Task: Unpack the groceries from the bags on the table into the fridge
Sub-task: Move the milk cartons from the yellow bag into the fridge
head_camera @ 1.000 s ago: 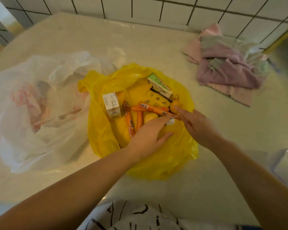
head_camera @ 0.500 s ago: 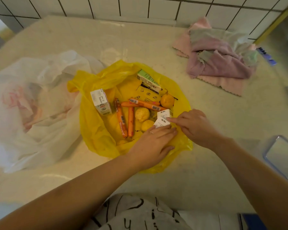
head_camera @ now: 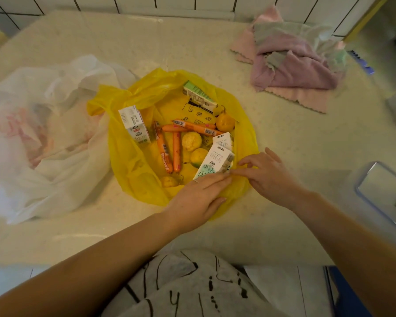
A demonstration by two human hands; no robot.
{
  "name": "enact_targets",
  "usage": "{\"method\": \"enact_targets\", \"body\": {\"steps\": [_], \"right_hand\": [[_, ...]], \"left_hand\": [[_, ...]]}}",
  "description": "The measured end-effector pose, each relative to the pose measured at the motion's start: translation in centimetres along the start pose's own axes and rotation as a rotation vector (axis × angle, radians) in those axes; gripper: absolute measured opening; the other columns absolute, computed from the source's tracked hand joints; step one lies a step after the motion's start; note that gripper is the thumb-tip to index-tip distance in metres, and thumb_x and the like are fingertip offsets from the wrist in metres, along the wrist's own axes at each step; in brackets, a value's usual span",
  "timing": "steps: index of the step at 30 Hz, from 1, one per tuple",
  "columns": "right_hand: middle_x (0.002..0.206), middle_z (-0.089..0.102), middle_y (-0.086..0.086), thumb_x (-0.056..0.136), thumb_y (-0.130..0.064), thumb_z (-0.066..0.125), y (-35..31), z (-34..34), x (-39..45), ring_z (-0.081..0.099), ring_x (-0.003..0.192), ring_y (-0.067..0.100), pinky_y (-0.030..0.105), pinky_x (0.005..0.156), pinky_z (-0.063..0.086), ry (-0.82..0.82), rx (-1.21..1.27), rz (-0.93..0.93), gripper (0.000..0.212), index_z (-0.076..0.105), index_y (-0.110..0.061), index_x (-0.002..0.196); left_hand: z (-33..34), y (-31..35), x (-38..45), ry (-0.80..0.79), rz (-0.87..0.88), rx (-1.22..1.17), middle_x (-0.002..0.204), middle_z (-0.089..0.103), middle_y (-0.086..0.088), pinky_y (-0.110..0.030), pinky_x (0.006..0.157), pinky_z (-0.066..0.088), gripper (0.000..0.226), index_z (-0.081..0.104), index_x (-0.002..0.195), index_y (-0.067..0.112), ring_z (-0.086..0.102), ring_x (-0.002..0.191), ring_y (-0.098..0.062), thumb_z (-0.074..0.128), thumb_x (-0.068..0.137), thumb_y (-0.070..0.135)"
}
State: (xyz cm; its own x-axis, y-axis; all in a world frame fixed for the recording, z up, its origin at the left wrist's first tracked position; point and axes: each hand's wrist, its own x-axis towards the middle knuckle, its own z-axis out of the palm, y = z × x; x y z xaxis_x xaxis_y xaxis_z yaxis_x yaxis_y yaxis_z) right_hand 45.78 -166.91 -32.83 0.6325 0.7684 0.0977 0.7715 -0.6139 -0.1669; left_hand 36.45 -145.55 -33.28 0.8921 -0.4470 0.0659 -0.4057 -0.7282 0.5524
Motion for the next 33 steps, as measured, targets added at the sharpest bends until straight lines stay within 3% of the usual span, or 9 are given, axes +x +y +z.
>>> {"method": "enact_targets", "body": {"steps": [2, 5, 7, 10, 17, 23, 28, 31, 33], "right_hand": [[0.107, 0.065, 0.005, 0.088, -0.025, 0.047, -0.6, -1.0, 1.4, 0.061, 0.092, 0.029, 0.045, 0.092, 0.041, 0.097, 0.037, -0.001, 0.03, 0.068, -0.026, 0.11], [0.114, 0.064, 0.006, 0.081, -0.025, 0.063, -1.4, -1.7, 4.3, 0.06, 0.102, 0.03, 0.042, 0.089, 0.044, 0.117, -0.004, -0.07, 0.031, 0.068, -0.019, 0.111], [0.124, 0.06, 0.008, 0.072, -0.026, 0.075, -2.0, -2.0, 6.2, 0.055, 0.115, 0.03, 0.045, 0.095, 0.041, -0.06, -0.049, -0.118, 0.05, 0.063, -0.016, 0.119], [0.14, 0.048, 0.005, 0.079, -0.037, 0.07, -2.5, -2.1, 8.5, 0.04, 0.131, 0.025, 0.042, 0.105, 0.032, -0.359, -0.147, -0.171, 0.063, 0.048, -0.017, 0.135], [0.133, 0.047, 0.003, 0.082, -0.045, 0.064, -2.7, -1.8, 9.4, 0.038, 0.123, 0.024, 0.039, 0.099, 0.038, -0.48, -0.299, -0.208, 0.06, 0.045, -0.02, 0.134], [0.122, 0.048, 0.004, 0.073, -0.046, 0.072, -2.6, -3.2, 8.9, 0.039, 0.115, 0.024, 0.034, 0.094, 0.039, -0.362, -0.228, -0.12, 0.06, 0.053, -0.02, 0.124], [0.118, 0.049, 0.005, 0.071, -0.042, 0.076, -2.3, -5.5, 9.0, 0.038, 0.112, 0.021, 0.027, 0.092, 0.031, -0.143, 0.032, 0.073, 0.062, 0.055, -0.019, 0.124], [0.12, 0.048, 0.004, 0.073, -0.041, 0.074, -2.6, -6.1, 9.8, 0.038, 0.113, 0.019, 0.021, 0.092, 0.025, -0.057, 0.184, 0.181, 0.061, 0.054, -0.018, 0.125], [0.116, 0.049, 0.003, 0.072, -0.038, 0.075, -2.9, -6.1, 10.5, 0.04, 0.111, 0.018, 0.021, 0.092, 0.026, 0.002, 0.269, 0.212, 0.059, 0.055, -0.017, 0.123]], "left_hand": [[-0.3, -0.4, -0.2, 0.085, -0.067, 0.029, 0.141, 0.046, -0.009, -0.034, 0.108, 0.032, 0.052, 0.046, 0.136, 0.009, 0.039, 0.133, -0.022, 0.035, 0.094, 0.038], [-0.2, -0.7, -0.5, 0.103, -0.221, 0.029, 0.149, 0.034, -0.007, -0.035, 0.115, 0.02, 0.06, 0.035, 0.142, 0.011, 0.023, 0.141, -0.02, 0.034, 0.095, 0.048], [0.4, -1.2, -0.7, 0.04, -0.336, 0.018, 0.155, 0.02, -0.003, -0.031, 0.118, 0.01, 0.062, 0.024, 0.147, 0.014, 0.011, 0.144, -0.015, 0.031, 0.096, 0.048], [1.0, -1.6, -1.1, 0.036, -0.403, -0.02, 0.155, 0.022, -0.004, -0.025, 0.114, 0.006, 0.057, 0.026, 0.147, 0.014, 0.013, 0.143, -0.016, 0.033, 0.098, 0.043], [0.5, -1.5, -1.0, 0.055, -0.435, -0.124, 0.152, 0.029, -0.001, -0.025, 0.111, 0.017, 0.051, 0.031, 0.145, 0.016, 0.024, 0.139, -0.015, 0.036, 0.099, 0.037], [-1.5, -1.9, -0.4, 0.158, -0.527, -0.356, 0.138, 0.047, 0.0, -0.026, 0.098, 0.036, 0.05, 0.04, 0.14, 0.02, 0.043, 0.124, -0.015, 0.052, 0.093, 0.035], [-4.5, -3.2, 0.5, 0.328, -0.473, -0.431, 0.131, 0.048, 0.001, -0.019, 0.098, 0.036, 0.062, 0.041, 0.137, 0.016, 0.041, 0.12, -0.007, 0.068, 0.083, 0.03], [-6.3, -4.4, 0.8, 0.401, -0.457, -0.522, 0.133, 0.048, 0.003, -0.03, 0.103, 0.039, 0.072, 0.038, 0.139, 0.02, 0.042, 0.124, -0.007, 0.074, 0.077, 0.027], [-7.6, -4.9, 0.8, 0.454, -0.469, -0.589, 0.133, 0.049, 0.005, -0.029, 0.102, 0.041, 0.073, 0.037, 0.139, 0.024, 0.045, 0.123, -0.004, 0.075, 0.076, 0.024]]}}
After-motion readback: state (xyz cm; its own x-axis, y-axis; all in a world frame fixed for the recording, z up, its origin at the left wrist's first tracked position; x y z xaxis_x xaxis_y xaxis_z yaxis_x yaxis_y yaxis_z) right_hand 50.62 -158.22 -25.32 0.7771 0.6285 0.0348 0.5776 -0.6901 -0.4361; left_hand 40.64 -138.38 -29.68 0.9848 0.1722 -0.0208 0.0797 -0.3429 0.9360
